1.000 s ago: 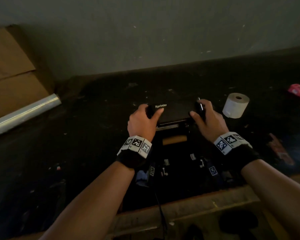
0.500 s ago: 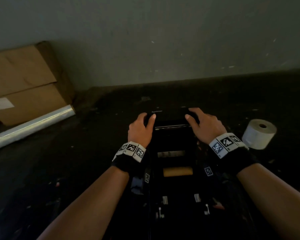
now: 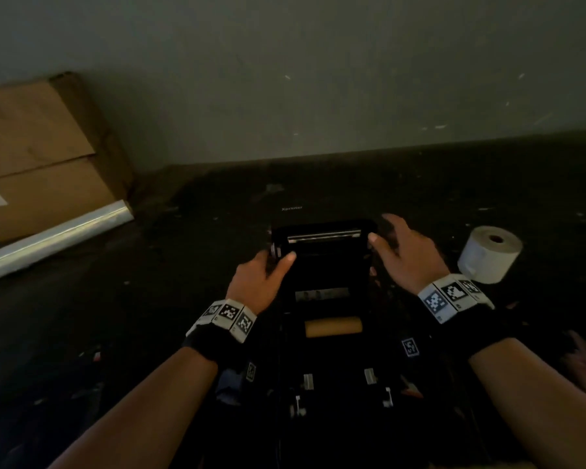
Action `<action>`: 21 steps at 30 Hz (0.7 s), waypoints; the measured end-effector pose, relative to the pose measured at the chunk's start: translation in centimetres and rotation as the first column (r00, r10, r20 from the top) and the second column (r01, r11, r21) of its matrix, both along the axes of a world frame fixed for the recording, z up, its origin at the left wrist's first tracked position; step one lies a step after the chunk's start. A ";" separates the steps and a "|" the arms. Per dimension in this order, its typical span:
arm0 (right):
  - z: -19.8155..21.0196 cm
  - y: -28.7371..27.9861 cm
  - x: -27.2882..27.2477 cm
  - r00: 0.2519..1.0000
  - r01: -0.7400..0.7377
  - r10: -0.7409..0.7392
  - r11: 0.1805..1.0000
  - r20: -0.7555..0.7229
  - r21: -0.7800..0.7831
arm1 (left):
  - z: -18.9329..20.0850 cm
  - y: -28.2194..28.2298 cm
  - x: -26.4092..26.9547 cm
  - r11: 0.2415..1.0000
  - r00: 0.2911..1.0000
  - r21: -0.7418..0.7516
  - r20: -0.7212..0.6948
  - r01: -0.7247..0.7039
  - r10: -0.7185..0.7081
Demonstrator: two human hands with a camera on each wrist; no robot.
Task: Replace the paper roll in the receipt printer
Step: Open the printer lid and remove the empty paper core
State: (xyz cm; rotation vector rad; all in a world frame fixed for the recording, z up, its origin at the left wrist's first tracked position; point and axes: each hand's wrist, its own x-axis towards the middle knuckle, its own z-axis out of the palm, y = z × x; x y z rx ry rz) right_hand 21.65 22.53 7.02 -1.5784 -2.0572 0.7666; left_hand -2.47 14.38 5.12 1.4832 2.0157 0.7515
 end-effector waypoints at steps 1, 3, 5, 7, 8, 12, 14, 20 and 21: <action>-0.8 -0.5 0.7 1.000 0.017 -0.017 0.999 0.001 -0.050 | -1.0 -0.7 -0.1 0.999 0.999 -0.039 -0.035 0.035 -0.037; -2.7 -1.7 1.8 0.993 -0.033 0.049 0.988 0.109 -0.152 | -2.9 -1.8 0.0 0.984 0.990 -0.127 -0.052 0.122 -0.130; -4.6 -3.0 2.1 0.944 -0.165 0.229 0.951 0.237 -0.260 | -3.9 -2.5 0.2 0.962 0.976 -0.175 -0.029 0.208 -0.217; -6.2 -3.9 1.8 0.891 -0.250 0.350 0.910 0.289 -0.331 | -4.5 -2.8 0.8 0.936 0.951 -0.202 -0.055 0.288 -0.304; -6.8 -4.3 1.5 0.875 -0.272 0.379 0.899 0.299 -0.344 | -5.0 -2.9 1.1 0.924 0.938 -0.221 -0.079 0.313 -0.336; -9.0 -5.2 0.2 0.832 -0.283 0.398 0.904 0.387 -0.321 | -7.3 -3.3 1.8 0.908 0.915 -0.269 -0.159 0.321 -0.371; -9.6 -5.6 -0.3 0.830 -0.251 0.374 0.913 0.414 -0.322 | -7.7 -3.5 2.2 0.917 0.912 -0.246 -0.191 0.314 -0.363; -8.1 -7.1 -1.2 0.904 -0.197 0.254 0.962 0.345 -0.191 | -7.1 -4.3 3.1 0.951 0.940 -0.160 -0.179 0.265 -0.292; -7.5 -7.5 -1.3 0.919 -0.197 0.239 0.967 0.315 -0.161 | -6.7 -4.4 3.0 0.956 0.945 -0.132 -0.164 0.262 -0.282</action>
